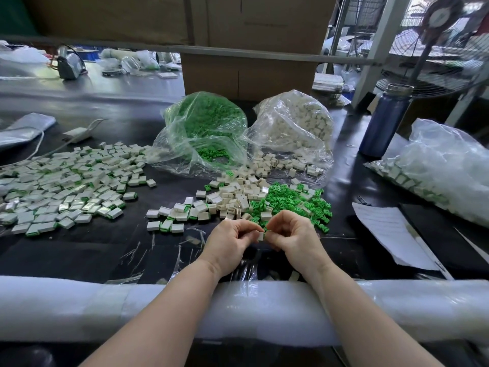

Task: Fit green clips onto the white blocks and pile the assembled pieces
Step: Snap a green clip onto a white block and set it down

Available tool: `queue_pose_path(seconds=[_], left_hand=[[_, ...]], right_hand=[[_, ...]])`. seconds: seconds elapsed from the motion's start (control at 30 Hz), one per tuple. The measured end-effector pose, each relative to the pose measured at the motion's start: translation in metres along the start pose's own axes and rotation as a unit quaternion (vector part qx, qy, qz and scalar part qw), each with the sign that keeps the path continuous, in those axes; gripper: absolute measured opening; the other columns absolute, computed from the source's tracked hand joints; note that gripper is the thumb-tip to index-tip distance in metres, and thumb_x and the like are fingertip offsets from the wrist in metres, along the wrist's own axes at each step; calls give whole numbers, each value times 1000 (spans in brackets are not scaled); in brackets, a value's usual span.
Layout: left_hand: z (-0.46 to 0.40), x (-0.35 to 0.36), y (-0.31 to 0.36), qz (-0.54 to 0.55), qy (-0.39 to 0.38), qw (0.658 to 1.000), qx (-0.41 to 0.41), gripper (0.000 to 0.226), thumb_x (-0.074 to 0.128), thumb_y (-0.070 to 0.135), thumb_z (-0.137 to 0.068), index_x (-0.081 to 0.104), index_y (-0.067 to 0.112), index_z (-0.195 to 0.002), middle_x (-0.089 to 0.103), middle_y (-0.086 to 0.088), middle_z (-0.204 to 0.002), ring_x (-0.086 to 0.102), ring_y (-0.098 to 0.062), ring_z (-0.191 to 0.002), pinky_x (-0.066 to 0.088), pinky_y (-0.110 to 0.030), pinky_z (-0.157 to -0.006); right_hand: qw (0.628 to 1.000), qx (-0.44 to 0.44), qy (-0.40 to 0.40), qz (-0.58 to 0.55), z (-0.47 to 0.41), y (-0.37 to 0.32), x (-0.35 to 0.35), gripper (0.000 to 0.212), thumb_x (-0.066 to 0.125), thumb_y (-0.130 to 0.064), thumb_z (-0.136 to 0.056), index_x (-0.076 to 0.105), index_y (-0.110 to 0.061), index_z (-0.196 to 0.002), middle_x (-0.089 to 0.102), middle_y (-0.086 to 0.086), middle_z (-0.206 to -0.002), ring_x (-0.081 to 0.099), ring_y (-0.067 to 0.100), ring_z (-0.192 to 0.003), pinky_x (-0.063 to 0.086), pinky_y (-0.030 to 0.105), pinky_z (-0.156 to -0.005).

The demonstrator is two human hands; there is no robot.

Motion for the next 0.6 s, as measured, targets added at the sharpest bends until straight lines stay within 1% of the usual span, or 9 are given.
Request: queue_pose_path(seconds=[0.1, 0.23, 0.37, 0.43, 0.53, 0.6], left_hand=[[1, 0, 0, -6, -4, 1000, 0, 13, 63, 10, -86, 73, 19, -88, 72, -4, -88, 65, -21, -91, 49, -37, -92], [1, 0, 1, -9, -9, 1000, 7, 16, 63, 9, -86, 72, 23, -84, 72, -3, -86, 65, -21, -89, 49, -38, -91], [2, 2, 2, -17, -20, 1000, 16, 26, 64, 9, -85, 67, 33, -76, 69, 5, -76, 64, -13, -80, 50, -36, -90], [2, 1, 2, -16, -17, 999, 22, 27, 65, 10, -85, 67, 35, -75, 69, 8, -75, 64, -11, -79, 50, -36, -89], [1, 1, 2, -14, -2, 999, 34, 25, 63, 13, -87, 67, 37, -80, 70, 7, -84, 64, -12, -86, 50, -33, -89], [1, 2, 2, -14, 7, 999, 50, 19, 60, 15, -89, 69, 33, -89, 68, 10, -84, 62, -11, -83, 50, -31, -85]], right_hand=[[1000, -5, -9, 6, 0, -1, 0, 23, 67, 9, -76, 58, -11, -71, 60, -1, -65, 55, -2, -55, 46, 13, -57], [1000, -5, -14, 2, 1, -1, 0, 25, 68, 10, -75, 58, -12, -69, 61, -2, -64, 56, -2, -54, 46, 13, -56], [999, -9, -21, 30, 1, -1, 0, 25, 69, 9, -74, 59, -14, -68, 62, 0, -67, 57, 4, -59, 47, 15, -60], [999, -11, -18, 28, 1, -1, 0, 25, 69, 8, -74, 59, -14, -68, 63, 0, -66, 57, 4, -59, 48, 16, -60], [1000, -8, 0, -2, 0, 0, -1, 22, 69, 6, -76, 60, -13, -71, 63, 0, -66, 57, 2, -56, 47, 16, -57], [1000, -3, 14, -12, -1, 1, -2, 19, 69, 5, -77, 61, -12, -73, 63, 1, -65, 56, 2, -54, 47, 17, -56]])
Point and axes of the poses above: each hand's wrist, its own z-axis away from the middle knuckle, its own x-axis out of the palm, y = z × x, the point moved 4 cm from there along -z, towards the middle knuckle
